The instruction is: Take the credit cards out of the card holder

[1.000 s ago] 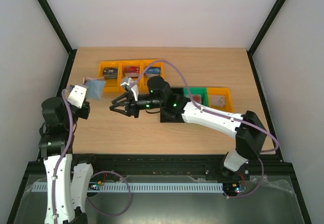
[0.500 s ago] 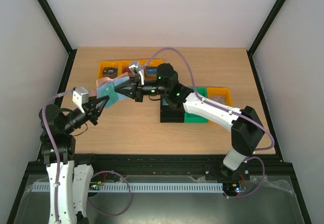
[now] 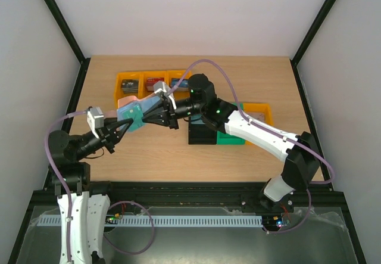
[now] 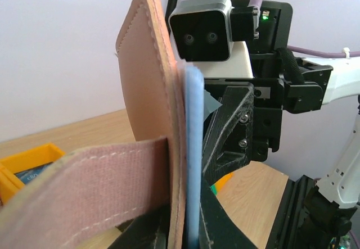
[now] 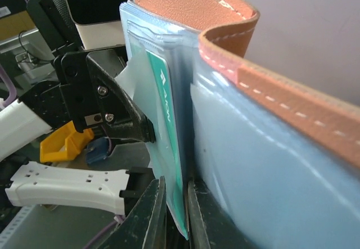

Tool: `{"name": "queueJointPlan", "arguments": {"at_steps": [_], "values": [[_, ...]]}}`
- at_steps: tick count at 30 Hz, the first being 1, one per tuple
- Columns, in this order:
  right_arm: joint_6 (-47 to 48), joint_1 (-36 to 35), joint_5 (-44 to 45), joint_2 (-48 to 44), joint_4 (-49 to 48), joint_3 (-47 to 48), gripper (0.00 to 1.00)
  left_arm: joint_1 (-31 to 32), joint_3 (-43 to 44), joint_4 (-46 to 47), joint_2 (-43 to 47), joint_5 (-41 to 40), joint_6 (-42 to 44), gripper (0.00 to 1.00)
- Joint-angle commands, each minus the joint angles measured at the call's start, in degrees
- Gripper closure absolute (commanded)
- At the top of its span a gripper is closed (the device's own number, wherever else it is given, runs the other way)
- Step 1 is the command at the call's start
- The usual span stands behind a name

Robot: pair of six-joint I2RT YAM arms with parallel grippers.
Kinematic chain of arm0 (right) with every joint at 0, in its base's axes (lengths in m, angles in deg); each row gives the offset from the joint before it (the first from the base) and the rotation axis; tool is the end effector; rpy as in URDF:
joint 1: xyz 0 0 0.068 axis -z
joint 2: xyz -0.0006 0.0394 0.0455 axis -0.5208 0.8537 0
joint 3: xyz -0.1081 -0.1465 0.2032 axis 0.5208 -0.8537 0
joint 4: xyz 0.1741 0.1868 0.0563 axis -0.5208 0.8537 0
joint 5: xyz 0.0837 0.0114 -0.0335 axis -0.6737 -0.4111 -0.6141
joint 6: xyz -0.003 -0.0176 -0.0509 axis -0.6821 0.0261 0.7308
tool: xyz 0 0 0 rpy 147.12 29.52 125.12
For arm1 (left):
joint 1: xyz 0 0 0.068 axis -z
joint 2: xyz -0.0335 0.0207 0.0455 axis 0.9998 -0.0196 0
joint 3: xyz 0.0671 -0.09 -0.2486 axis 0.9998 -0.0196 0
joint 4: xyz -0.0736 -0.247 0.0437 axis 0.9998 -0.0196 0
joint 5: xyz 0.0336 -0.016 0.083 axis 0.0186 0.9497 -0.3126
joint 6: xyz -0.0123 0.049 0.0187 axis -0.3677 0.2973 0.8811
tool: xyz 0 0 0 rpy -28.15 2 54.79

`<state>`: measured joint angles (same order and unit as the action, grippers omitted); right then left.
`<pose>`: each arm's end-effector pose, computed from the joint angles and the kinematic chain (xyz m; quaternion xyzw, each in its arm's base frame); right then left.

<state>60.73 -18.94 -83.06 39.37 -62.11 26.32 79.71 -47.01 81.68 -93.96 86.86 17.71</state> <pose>0.2071 0.2986 0.3720 -0.5471 0.4622 0.6129 0.3338 0.0897 -0.0183 0.3609 0.2752 0.6151 -0.3936 0.6253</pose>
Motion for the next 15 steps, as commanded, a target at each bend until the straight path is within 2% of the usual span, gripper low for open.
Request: {"name": "queueJointPlan", "arguments": {"at_steps": [1, 6, 10, 13, 15], "values": [[2.1, -0.2, -1.2, -0.2, 1.7, 1.2, 0.86, 0.3, -1.7, 7.5, 2.1, 5.2, -1.7, 0.98], [2.5, -1.4, -2.6, 0.3, 0.4, 1.6, 0.83, 0.4, -3.5, 12.2, 2.7, 4.8, -5.1, 0.98], [4.0, -1.9, -6.9, 0.1, 0.7, 1.8, 0.98, 0.7, -4.3, 13.1, 2.8, 3.8, -6.4, 0.98], [5.5, -1.7, -7.6, -1.3, 0.6, 0.8, 0.98, 0.7, -4.7, 13.0, 3.1, 3.7, -7.2, 0.97], [5.3, -1.3, -7.6, -2.7, -0.5, -0.2, 0.98, 0.7, -4.8, 12.3, 3.4, 3.6, -7.3, 0.89]]}}
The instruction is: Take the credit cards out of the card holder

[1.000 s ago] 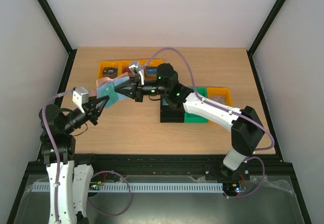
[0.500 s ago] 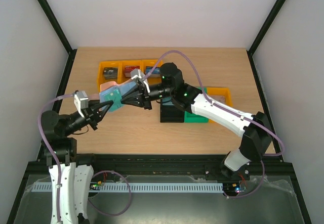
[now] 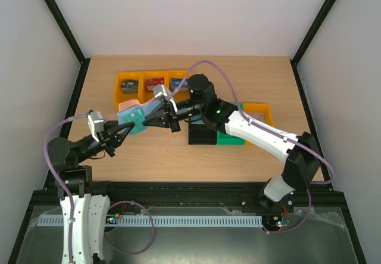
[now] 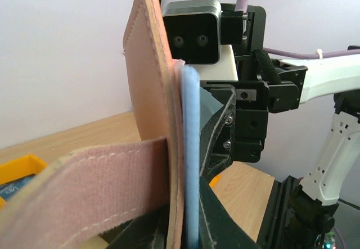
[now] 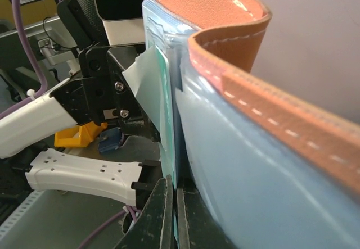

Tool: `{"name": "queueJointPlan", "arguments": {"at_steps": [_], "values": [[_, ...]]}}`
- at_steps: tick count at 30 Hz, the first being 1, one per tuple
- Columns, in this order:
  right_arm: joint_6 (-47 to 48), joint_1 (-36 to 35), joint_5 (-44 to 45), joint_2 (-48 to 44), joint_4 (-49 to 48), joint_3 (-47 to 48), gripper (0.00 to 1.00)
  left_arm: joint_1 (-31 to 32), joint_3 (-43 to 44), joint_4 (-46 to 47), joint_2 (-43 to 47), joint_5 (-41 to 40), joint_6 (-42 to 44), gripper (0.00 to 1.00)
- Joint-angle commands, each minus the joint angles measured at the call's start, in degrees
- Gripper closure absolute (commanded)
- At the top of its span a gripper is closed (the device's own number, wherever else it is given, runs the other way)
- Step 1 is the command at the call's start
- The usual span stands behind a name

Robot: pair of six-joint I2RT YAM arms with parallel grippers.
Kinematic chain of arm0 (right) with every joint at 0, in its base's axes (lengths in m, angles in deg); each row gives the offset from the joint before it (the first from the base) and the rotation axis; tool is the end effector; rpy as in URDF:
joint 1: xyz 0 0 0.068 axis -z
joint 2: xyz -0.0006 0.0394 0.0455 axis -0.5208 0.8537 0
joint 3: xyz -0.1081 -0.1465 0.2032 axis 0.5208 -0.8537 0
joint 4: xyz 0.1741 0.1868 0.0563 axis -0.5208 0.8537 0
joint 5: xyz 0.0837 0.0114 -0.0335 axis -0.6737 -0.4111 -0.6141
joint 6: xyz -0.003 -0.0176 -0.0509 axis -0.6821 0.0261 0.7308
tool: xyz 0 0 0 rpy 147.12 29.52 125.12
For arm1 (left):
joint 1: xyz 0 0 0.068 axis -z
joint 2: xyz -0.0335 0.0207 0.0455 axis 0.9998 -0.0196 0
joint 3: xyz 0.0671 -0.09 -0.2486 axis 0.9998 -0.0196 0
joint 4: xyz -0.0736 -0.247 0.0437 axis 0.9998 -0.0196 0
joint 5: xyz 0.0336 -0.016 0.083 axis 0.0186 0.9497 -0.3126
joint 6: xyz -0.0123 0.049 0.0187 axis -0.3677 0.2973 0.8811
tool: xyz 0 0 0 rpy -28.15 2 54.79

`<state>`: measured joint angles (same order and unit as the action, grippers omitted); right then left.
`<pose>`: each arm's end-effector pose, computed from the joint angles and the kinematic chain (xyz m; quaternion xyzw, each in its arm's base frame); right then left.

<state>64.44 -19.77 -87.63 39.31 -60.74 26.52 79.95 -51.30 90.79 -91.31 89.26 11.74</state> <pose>0.1999 0.3001 0.3715 -0.5793 0.4237 0.6196 0.3178 0.0840 -0.0202 0.3539 0.2928 0.5903 -0.4125 0.6290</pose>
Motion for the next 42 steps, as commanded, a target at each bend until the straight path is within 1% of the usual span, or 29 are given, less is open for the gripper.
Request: {"name": "queueJointPlan", "arguments": {"at_steps": [1, 3, 4, 8, 10, 11, 12, 13, 14, 15, 16, 18, 21, 23, 29, 31, 34, 40, 42], "values": [[1.2, -0.1, -2.9, -3.1, -2.5, -0.9, 0.98, 0.5, -0.8, 3.0, 1.0, 1.2, -1.5, 0.84], [0.8, 0.3, -2.5, -3.9, -3.1, -1.5, 0.98, 0.5, -1.5, 3.2, 1.6, 0.9, -2.7, 0.75], [0.8, 0.5, -2.1, -4.2, -3.2, -1.7, 0.98, 0.6, -1.9, 3.8, 1.9, 0.9, -3.5, 0.73], [1.0, 1.0, -1.3, -4.5, -2.6, -1.8, 0.98, 0.9, -3.0, 5.8, 2.8, 0.3, -6.1, 0.71], [1.1, 1.1, -1.2, -4.3, -2.1, -1.6, 0.98, 1.0, -3.1, 5.8, 2.9, 0.1, -6.1, 0.76], [1.1, 1.1, -1.2, -4.1, -1.8, -1.4, 0.98, 1.0, -3.2, 5.7, 2.9, -0.1, -6.0, 0.82], [0.9, 1.1, -1.3, -3.9, -1.8, -1.2, 0.98, 1.1, -3.3, 5.7, 3.0, -0.6, -6.0, 0.91], [0.5, 1.1, -1.3, -3.7, -2.0, -1.2, 0.98, 1.0, -3.3, 5.5, 3.0, -1.3, -5.7, 0.97], [0.2, 1.1, -0.9, -3.5, -2.0, -1.0, 0.95, 1.0, -3.3, 5.1, 3.0, -1.9, -5.2, 0.97], [0.1, 1.1, 0.1, -3.4, -1.7, -0.7, 0.88, 1.0, -3.2, 4.4, 3.0, -2.0, -4.4, 0.98], [0.5, 1.1, 0.9, -3.4, -1.2, -0.4, 0.84, 1.1, -3.1, 3.9, 2.9, -1.7, -3.3, 0.98], [0.6, 1.1, 2.2, -3.5, -1.0, 0.5, 0.82, 1.1, -2.7, 1.6, 3.1, -1.0, -0.2, 0.98], [-2.5, 1.1, 2.7, -2.7, -4.2, 1.5, 0.84, 1.2, -1.6, -3.2, 3.7, -0.3, 6.8, 0.98], [-6.7, 1.1, 1.5, -1.3, -7.7, 1.6, 0.86, 1.2, -0.9, -5.0, 3.8, -0.1, 9.7, 0.98], [-12.7, 1.1, 1.2, 0.6, -12.7, 1.4, 0.92, 1.2, -0.6, -5.3, 3.6, 0.1, 11.5, 0.98], [-12.8, 1.1, 0.8, 0.4, -13.3, 1.4, 0.91, 1.2, -0.4, -6.1, 3.6, 0.6, 12.6, 0.98], [-13.3, 1.1, -1.2, 0.1, -14.3, 1.4, 0.85, 1.2, -0.4, -8.1, 3.7, 0.9, 14.8, 0.98], [-14.6, 1.2, 1.0, -0.7, -15.2, 1.5, 0.85, 1.2, -0.4, -8.5, 3.9, 0.9, 15.3, 0.98], [-16.0, 1.5, 1.4, -0.8, -16.9, 0.9, 0.83, 1.2, -0.3, -8.5, 4.0, 1.0, 15.4, 0.98]]}}
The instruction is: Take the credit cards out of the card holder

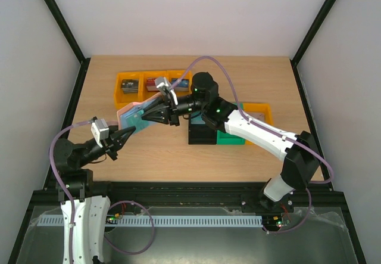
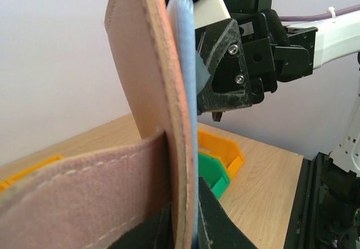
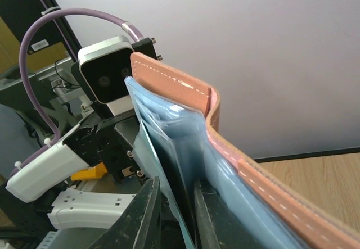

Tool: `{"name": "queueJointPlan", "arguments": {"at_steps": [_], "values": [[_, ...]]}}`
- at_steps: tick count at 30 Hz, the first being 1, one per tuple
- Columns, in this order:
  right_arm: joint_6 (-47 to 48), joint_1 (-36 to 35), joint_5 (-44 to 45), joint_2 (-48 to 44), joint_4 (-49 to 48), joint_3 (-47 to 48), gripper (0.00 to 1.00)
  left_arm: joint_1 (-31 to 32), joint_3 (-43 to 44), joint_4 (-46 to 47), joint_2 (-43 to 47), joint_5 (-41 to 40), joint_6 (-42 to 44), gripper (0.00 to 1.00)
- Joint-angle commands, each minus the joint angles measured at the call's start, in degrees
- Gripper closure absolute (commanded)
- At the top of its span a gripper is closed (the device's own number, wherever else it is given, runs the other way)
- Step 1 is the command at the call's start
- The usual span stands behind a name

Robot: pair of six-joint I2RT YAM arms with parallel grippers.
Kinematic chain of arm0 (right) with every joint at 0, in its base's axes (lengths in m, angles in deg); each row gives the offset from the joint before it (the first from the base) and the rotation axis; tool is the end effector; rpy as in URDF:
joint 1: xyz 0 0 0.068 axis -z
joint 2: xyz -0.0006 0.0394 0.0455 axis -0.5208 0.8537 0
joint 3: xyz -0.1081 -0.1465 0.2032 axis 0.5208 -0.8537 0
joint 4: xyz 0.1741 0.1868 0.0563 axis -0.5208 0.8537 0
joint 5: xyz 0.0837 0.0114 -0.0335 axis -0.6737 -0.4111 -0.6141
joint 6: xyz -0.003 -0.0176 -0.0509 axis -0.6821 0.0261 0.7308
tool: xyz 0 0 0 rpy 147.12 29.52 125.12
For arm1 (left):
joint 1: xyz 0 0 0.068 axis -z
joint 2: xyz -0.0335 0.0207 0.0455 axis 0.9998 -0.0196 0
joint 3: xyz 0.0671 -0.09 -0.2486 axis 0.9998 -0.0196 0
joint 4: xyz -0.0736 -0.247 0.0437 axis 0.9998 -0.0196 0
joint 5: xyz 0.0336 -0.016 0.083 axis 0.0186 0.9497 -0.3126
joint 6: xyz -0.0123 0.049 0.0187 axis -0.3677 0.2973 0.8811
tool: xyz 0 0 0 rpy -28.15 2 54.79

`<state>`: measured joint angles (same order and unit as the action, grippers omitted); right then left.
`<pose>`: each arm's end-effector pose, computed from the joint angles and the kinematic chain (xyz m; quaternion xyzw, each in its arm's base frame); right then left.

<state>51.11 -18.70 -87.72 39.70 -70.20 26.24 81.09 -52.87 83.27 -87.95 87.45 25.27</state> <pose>0.2066 0.2976 0.3822 -0.5377 0.4406 0.6516 0.3035 0.0783 -0.0221 0.3381 0.3327 0.5817 -0.3558 0.6515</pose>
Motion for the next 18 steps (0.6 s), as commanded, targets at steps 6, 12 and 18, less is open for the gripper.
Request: {"name": "queueJointPlan", "arguments": {"at_steps": [6, 12, 18], "values": [[-11.2, 1.0, 4.3, -1.1, -16.2, -2.1, 0.81, 0.1, 1.0, -0.7, 0.8, 3.0, 1.8, 0.98], [-14.6, 1.0, 3.0, 0.1, -19.4, -3.2, 0.84, 0.1, 1.0, -0.5, 1.1, 3.1, 1.6, 0.98], [-9.2, 0.1, 3.1, 0.2, -12.7, -3.2, 0.83, 0.1, 0.8, -0.2, 1.1, 2.8, 1.3, 0.98]]}}
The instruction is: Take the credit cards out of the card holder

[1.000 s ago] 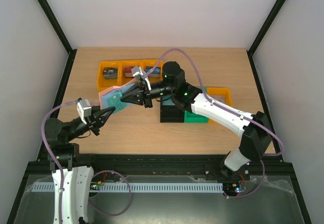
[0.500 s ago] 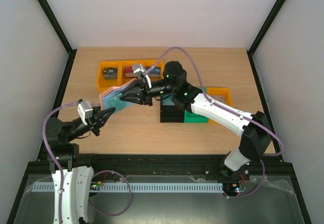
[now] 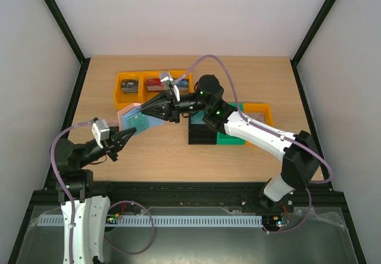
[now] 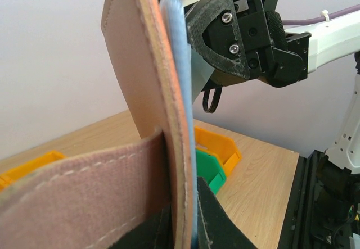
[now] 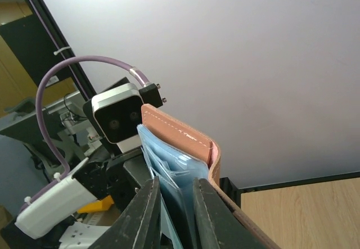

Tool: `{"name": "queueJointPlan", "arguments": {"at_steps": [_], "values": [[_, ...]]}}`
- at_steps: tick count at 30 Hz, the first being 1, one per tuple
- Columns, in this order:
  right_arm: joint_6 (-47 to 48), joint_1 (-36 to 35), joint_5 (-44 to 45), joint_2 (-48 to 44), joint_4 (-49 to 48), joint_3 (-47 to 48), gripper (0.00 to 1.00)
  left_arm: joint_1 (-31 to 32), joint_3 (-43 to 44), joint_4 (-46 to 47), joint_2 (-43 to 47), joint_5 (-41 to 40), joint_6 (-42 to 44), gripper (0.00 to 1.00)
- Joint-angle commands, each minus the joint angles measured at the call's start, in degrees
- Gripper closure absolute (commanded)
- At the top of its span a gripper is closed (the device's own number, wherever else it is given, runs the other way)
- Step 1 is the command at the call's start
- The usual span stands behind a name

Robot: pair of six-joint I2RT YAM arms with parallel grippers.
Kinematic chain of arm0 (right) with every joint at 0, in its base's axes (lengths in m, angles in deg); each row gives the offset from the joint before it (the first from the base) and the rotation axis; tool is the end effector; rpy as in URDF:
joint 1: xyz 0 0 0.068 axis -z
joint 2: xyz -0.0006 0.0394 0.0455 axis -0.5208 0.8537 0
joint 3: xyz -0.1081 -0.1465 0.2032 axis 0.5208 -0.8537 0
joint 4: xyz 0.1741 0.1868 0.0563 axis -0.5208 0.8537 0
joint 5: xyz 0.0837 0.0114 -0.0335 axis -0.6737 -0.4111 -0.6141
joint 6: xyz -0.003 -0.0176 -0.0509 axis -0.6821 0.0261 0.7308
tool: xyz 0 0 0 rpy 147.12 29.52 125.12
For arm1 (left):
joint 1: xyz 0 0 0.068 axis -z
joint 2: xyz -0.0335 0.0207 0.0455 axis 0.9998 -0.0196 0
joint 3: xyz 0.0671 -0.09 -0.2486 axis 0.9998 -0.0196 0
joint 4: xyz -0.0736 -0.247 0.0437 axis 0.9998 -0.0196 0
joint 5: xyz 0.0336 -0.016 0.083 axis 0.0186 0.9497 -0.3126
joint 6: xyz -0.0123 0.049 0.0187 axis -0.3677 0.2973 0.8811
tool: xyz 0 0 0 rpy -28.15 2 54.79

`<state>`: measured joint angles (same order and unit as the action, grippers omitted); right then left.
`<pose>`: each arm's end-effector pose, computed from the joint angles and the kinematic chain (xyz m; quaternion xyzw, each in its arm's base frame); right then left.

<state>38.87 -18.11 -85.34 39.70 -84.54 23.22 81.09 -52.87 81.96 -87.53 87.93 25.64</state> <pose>0.2086 0.2933 0.3865 -0.4958 0.4383 0.6796 0.3165 0.0769 -0.0224 0.3365 0.3341 0.5843 -0.3590 0.6466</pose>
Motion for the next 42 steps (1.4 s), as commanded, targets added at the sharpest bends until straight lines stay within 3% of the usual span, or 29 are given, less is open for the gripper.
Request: {"name": "queueJointPlan", "arguments": {"at_steps": [1, 12, 16, 20, 22, 25, 42], "values": [[3.7, -0.6, 0.8, 0.2, 2.4, -0.3, 0.84, 0.1, 0.8, 1.2, 0.7, 2.3, 0.8, 0.98], [9.2, -1.5, 2.0, 0.9, 9.8, -0.3, 0.86, 0.1, 0.2, 2.4, 0.8, 2.5, -0.4, 0.98], [9.5, -1.6, 1.8, 1.0, 10.0, 0.0, 0.98, 0.1, 0.1, 2.5, 0.8, 2.5, -0.5, 0.98], [9.7, -1.4, 0.9, 0.0, 9.0, -0.3, 0.98, 0.1, 0.0, 2.3, 0.8, 2.2, -1.1, 0.97], [10.4, -1.0, 1.0, -0.6, 9.3, -0.6, 0.98, 0.1, -0.1, 2.4, 1.0, 1.6, -2.1, 0.87], [11.5, -0.1, 1.2, -1.4, 11.1, -0.7, 0.98, 0.1, -0.8, 3.9, 1.3, 1.8, -3.9, 0.8], [18.7, 1.3, 2.3, -3.9, 20.0, 0.2, 0.98, 0.1, -2.1, 7.4, 1.6, 1.6, -8.7, 0.79]]}}
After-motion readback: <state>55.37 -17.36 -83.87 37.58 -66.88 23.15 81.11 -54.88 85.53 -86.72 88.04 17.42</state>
